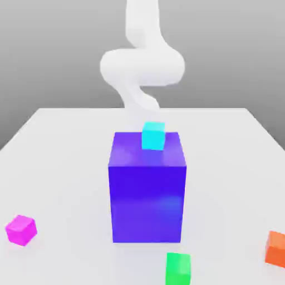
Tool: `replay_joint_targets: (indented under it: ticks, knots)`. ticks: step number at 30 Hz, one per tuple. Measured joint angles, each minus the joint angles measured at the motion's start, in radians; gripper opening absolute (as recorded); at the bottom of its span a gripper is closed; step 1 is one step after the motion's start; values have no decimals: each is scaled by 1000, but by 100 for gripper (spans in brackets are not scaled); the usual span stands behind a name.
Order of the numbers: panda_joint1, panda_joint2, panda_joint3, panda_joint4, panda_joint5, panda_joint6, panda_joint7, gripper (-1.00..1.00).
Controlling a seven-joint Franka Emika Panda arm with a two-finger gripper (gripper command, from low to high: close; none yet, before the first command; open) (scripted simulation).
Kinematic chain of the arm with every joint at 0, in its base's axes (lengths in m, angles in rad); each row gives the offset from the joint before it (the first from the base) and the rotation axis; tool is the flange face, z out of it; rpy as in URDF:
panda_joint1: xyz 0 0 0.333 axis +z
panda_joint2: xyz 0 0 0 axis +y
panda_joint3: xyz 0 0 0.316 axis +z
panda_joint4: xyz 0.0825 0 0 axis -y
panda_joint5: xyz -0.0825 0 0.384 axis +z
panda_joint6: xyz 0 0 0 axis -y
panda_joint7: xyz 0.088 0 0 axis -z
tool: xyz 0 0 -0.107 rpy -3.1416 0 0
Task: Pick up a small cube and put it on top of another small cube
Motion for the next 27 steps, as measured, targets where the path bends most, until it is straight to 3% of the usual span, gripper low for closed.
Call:
replay_joint_targets:
  ticks: [14,20,27]
  knots:
    - [-107,508,-233,-103,7,219,-182,0]
    - [-201,733,-300,-146,98,311,-323,0]
    - [-332,997,-261,-174,242,428,-498,0]
